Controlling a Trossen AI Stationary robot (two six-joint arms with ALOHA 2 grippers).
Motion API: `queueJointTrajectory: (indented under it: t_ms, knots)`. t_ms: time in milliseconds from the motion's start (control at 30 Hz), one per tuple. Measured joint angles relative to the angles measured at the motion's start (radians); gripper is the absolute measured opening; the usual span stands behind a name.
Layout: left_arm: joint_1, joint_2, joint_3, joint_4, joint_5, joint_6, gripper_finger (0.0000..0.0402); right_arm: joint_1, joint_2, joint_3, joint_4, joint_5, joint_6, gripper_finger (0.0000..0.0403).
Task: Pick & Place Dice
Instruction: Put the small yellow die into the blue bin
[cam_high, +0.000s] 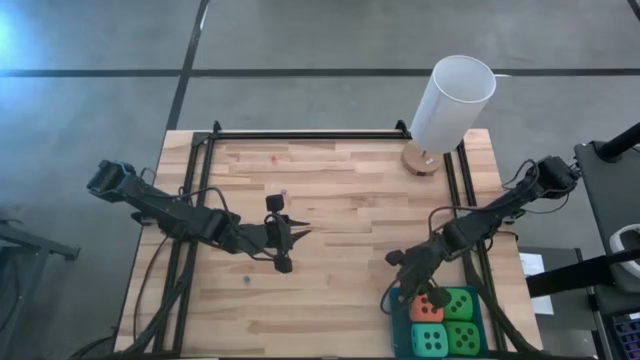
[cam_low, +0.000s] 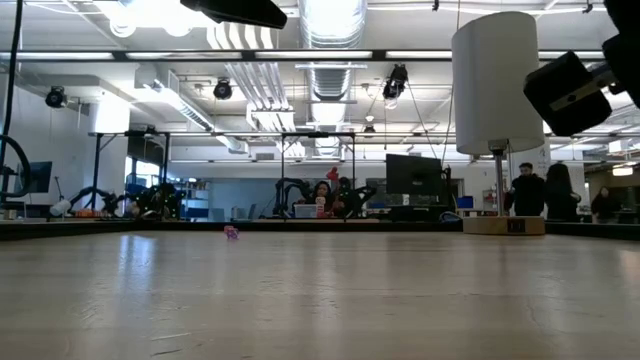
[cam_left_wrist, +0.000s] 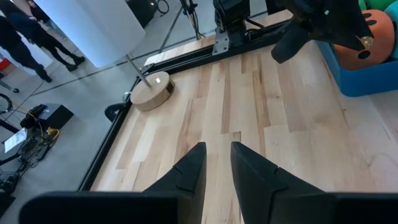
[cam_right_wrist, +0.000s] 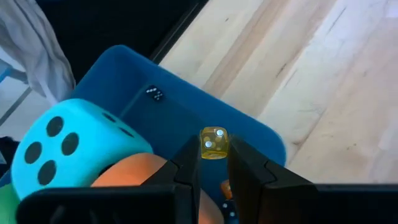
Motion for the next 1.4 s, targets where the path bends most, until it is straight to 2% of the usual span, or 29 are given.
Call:
queueJointTrajectory:
  t_ms: [233, 533, 833, 1033, 1400]
  knots:
    - [0.000, 0.000, 0.000, 0.000, 0.000, 0.000, 0.0078, 0.000, 0.006, 0.000, 0.007, -0.017, 0.010, 0.0055]
    - [0.000, 0.000, 0.000, 0.000, 0.000, 0.000, 0.0078, 0.000, 0.007, 0.000, 0.024, -0.017, 0.029, 0.0104]
    - [0.000, 0.000, 0.000, 0.001, 0.000, 0.000, 0.0078, 0.000, 0.008, -0.005, 0.019, -0.006, 0.029, 0.0132]
    - [0.000, 0.000, 0.000, 0.001, 0.000, -0.001, 0.0078, -0.001, 0.009, -0.043, 0.015, 0.070, 0.029, 0.0139]
    - [0.000, 0.000, 0.000, 0.001, 0.000, -0.007, 0.0078, -0.002, 0.005, -0.048, 0.016, 0.073, 0.054, 0.0123]
